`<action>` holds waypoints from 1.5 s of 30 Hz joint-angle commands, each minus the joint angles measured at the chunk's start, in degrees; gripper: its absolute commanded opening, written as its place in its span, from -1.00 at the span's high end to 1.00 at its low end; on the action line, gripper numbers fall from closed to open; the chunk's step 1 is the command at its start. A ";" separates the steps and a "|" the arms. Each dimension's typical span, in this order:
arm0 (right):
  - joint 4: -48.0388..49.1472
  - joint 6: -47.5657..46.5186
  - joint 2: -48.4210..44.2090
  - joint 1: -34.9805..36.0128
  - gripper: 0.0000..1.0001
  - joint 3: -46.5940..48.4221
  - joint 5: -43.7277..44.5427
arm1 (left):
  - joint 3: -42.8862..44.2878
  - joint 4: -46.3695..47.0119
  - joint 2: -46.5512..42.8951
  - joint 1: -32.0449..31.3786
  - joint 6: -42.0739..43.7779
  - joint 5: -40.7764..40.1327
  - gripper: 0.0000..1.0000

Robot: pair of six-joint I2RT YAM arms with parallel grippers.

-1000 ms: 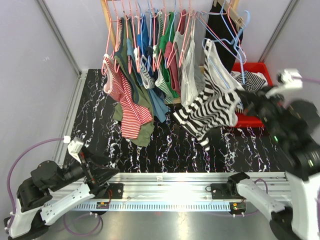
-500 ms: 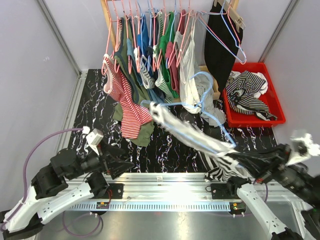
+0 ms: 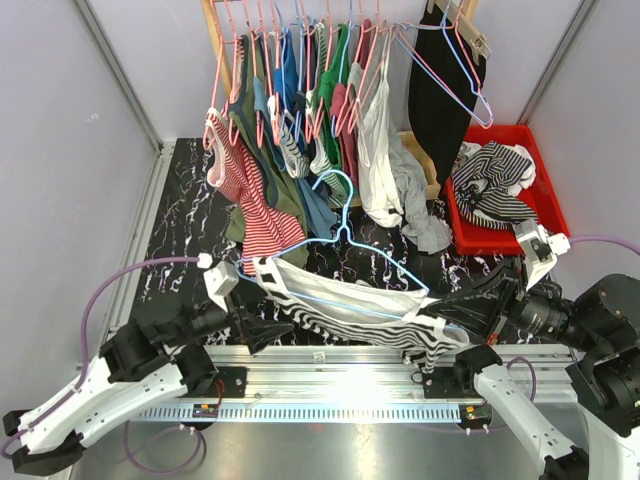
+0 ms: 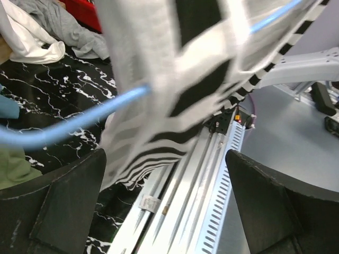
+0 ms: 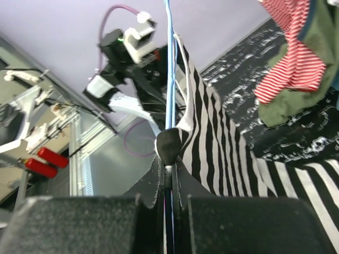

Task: Remove the tank top from the hanger

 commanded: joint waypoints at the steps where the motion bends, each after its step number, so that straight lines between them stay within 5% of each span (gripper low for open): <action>1: 8.83 4.48 0.55 0.09 1.00 -0.73 -5.84 | -1.64 9.76 2.37 -0.35 4.70 -2.13 -0.98; 4: 12.52 7.30 0.29 0.00 1.00 -3.36 -6.99 | -1.30 13.37 4.57 -0.35 5.32 -2.14 -0.93; 5: 12.01 7.13 0.37 0.00 1.00 -3.37 -6.81 | -0.86 14.07 5.01 -0.35 5.41 -1.88 -0.74; 6: 10.35 4.87 0.81 0.09 1.00 -2.85 -5.68 | -0.25 13.82 5.28 -0.35 5.93 -2.31 -0.39; 7: 7.81 3.10 1.16 0.00 1.00 -0.75 -1.93 | 0.98 13.38 5.19 -0.35 6.20 -3.97 0.51; 8: 2.65 1.35 1.51 0.00 1.00 0.40 0.11 | 1.60 11.63 4.58 -0.35 6.46 -5.99 1.00; 13: -4.07 -3.94 2.05 0.09 1.00 2.61 6.37 | 3.36 3.81 -8.06 -0.35 3.92 -27.30 1.00; 19: -6.19 -7.28 1.96 0.09 1.00 1.99 4.80 | 8.01 -10.85 -19.07 -0.44 -0.64 -40.88 1.00; 24: -4.43 -8.34 1.60 0.00 1.00 2.52 -3.02 | 8.99 -15.45 -15.03 -0.52 -4.43 -41.17 1.00; 30: -4.43 -9.22 0.29 1.05 1.00 5.77 -1.71 | 12.23 -21.24 -8.00 -0.52 -7.41 -41.58 1.00; 45: -3.29 -8.16 0.12 4.04 1.00 2.52 -30.26 | 17.24 -22.75 -11.07 -1.40 -10.58 -48.81 0.98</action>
